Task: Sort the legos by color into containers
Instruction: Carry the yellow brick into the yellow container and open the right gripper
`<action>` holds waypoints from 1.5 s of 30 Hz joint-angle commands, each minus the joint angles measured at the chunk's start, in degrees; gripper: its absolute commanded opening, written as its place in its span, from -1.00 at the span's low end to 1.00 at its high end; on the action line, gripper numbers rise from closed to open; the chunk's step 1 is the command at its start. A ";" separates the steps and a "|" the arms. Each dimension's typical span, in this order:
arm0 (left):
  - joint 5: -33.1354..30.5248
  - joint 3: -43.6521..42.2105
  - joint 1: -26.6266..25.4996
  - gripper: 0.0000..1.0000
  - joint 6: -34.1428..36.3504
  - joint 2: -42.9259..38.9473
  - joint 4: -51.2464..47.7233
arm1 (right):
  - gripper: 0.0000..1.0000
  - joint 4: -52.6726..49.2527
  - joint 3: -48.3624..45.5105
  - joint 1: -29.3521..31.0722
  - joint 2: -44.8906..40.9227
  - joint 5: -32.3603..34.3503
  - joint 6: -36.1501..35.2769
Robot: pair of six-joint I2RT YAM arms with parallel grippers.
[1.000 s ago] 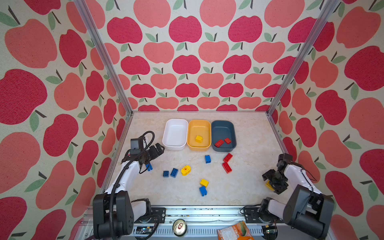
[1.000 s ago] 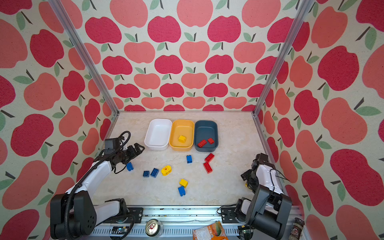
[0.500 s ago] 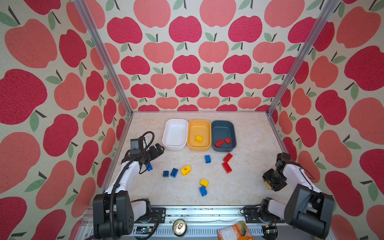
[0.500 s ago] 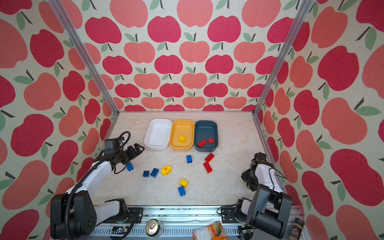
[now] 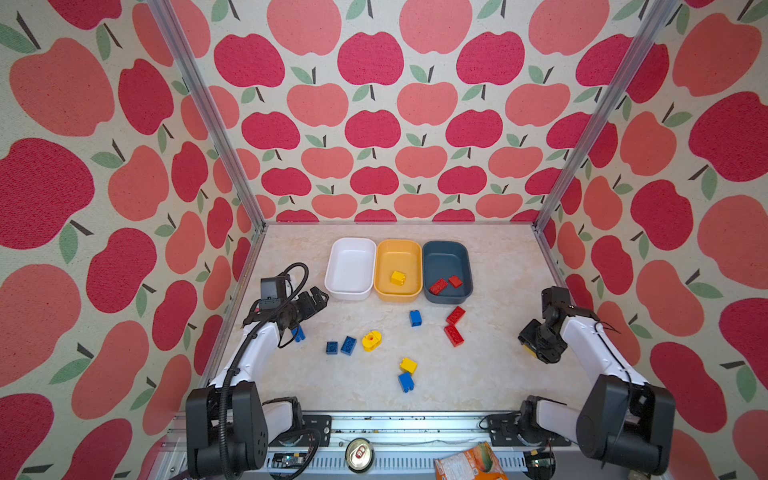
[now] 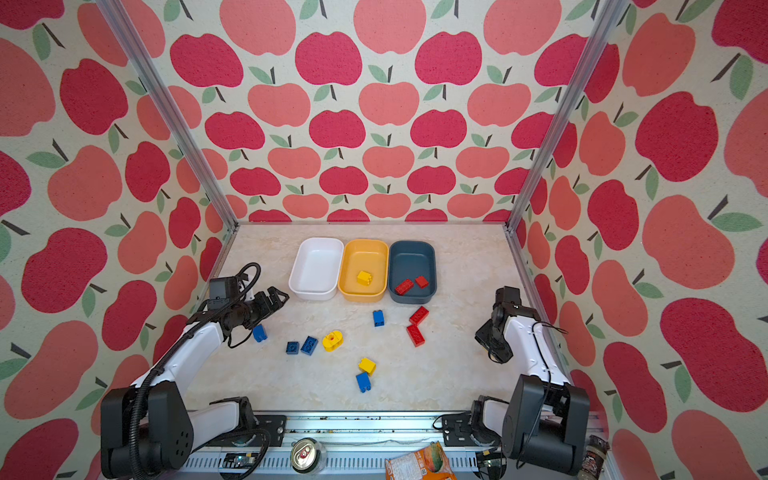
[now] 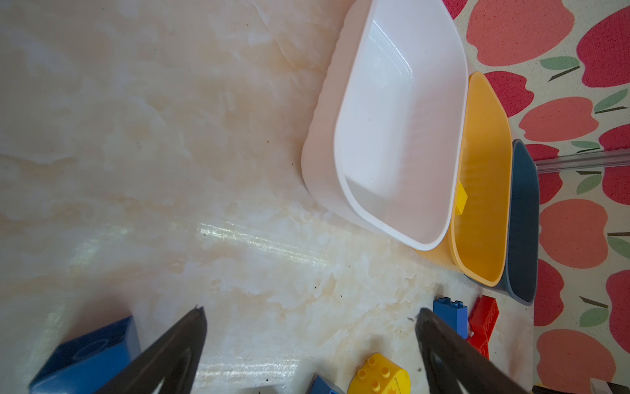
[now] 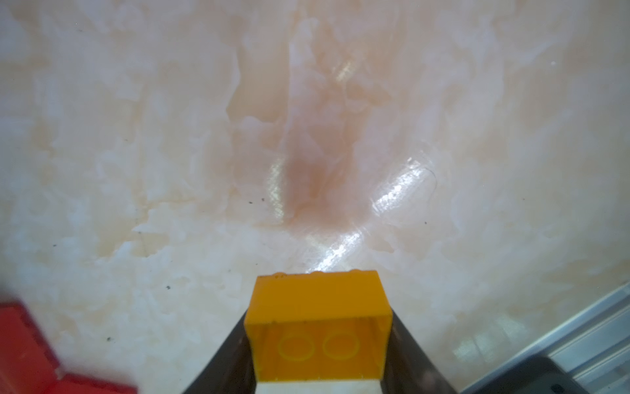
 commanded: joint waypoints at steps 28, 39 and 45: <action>-0.59 2.52 0.34 0.97 0.16 -8.73 -7.12 | -0.26 2.74 50.70 44.34 36.47 6.47 -7.98; -0.72 2.46 0.13 0.97 0.38 -8.51 -6.93 | -0.26 3.10 68.19 48.40 53.36 1.09 -11.83; -1.19 2.15 -0.23 0.97 0.33 -8.78 -6.71 | -0.24 0.90 78.15 48.32 61.01 3.62 -15.06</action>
